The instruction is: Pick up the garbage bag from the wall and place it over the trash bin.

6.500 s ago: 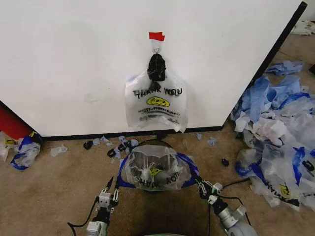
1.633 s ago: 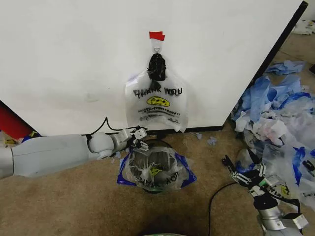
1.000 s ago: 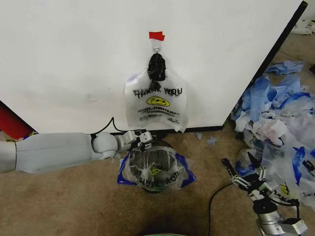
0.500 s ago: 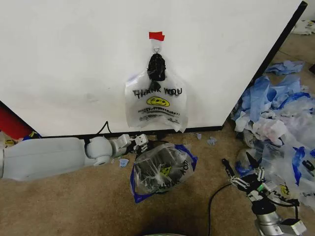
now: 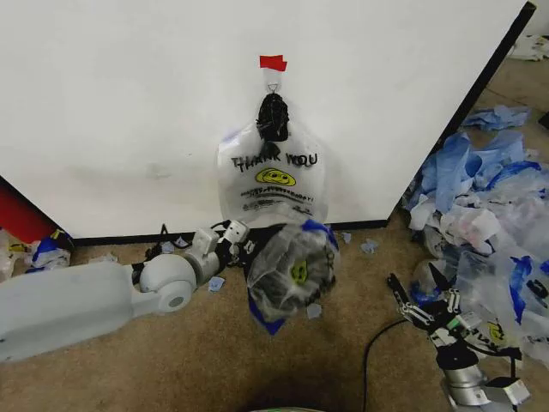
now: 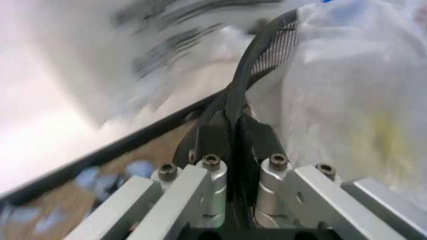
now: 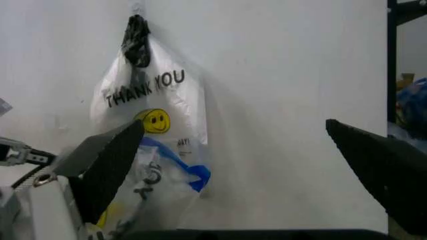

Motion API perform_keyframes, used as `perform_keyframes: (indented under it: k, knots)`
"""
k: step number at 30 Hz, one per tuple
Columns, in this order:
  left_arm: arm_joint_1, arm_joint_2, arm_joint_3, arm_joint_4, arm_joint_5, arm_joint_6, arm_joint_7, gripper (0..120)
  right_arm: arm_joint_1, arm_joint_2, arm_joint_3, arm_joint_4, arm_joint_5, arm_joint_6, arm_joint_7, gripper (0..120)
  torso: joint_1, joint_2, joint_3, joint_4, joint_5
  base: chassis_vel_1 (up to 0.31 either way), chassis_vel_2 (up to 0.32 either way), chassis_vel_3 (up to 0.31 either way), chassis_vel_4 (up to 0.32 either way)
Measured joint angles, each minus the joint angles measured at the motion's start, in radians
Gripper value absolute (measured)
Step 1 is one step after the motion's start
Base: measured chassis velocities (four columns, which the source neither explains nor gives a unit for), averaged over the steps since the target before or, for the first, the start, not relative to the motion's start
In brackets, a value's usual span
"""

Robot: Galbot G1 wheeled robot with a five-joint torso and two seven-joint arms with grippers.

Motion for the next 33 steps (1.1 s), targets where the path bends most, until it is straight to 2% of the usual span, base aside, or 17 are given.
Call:
perform_keyframes:
  k: [3, 4, 6, 12, 13, 17, 25, 28, 33]
  knots:
    - [0.158, 0.064, -0.151, -0.064, -0.050, 0.025, -0.090, 3, 0.007, -0.005, -0.009, 0.000, 0.000, -0.001, 0.002, 100, 0.000, 0.000, 0.000, -0.0001, 0.0003, 0.000, 0.000, 0.000, 0.000]
    - [0.158, 0.064, -0.151, -0.064, -0.050, 0.025, -0.090, 3, 0.007, -0.005, -0.009, 0.000, 0.000, -0.001, 0.002, 100, 0.000, 0.000, 0.000, -0.0001, 0.0003, 0.000, 0.000, 0.000, 0.000]
    - [0.277, 0.105, -0.261, -0.091, -0.058, 0.028, -0.108, 3, 0.014, -0.007, -0.016, 0.000, 0.000, -0.002, 0.003, 100, 0.000, 0.000, 0.000, 0.0002, -0.0006, 0.000, 0.000, 0.000, 0.000]
    - [0.476, 0.170, -0.453, -0.132, -0.107, 0.025, -0.155, 3, 0.034, -0.012, -0.033, -0.003, -0.001, -0.009, 0.004, 100, 0.000, 0.000, 0.000, 0.0000, 0.0003, 0.000, 0.000, 0.000, 0.000]
    - [0.476, 0.170, -0.453, -0.132, -0.107, 0.025, -0.155, 3, 0.034, -0.012, -0.033, -0.003, -0.001, -0.009, 0.004, 100, 0.000, 0.000, 0.000, 0.0000, 0.0003, 0.000, 0.000, 0.000, 0.000]
    - [0.555, 0.152, -0.544, -0.169, -0.194, 0.024, -0.227, 3, 0.036, -0.018, -0.034, -0.002, 0.000, -0.010, 0.005, 100, 0.000, 0.000, 0.000, -0.0004, 0.0003, 0.000, 0.000, 0.000, 0.000]
    - [0.632, 0.130, -0.591, -0.196, -0.284, 0.004, -0.294, 2, 0.023, -0.037, -0.021, -0.002, 0.020, -0.007, 0.004, 100, 0.000, 0.000, 0.000, 0.0000, 0.0003, 0.000, 0.000, 0.000, 0.000]
    - [0.644, 0.118, -0.606, -0.191, -0.291, -0.009, -0.299, 2, 0.021, -0.038, -0.020, -0.002, 0.022, -0.006, 0.003, 100, 0.000, 0.000, 0.000, -0.0002, 0.0003, 0.000, 0.000, 0.000, 0.000]
    - [0.721, 0.091, -0.685, -0.181, -0.287, -0.051, -0.311, 2, 0.018, -0.040, -0.020, -0.007, 0.023, -0.005, 0.001, 100, 0.000, 0.000, 0.000, -0.0002, 0.0003, 0.000, 0.000, 0.000, 0.000]
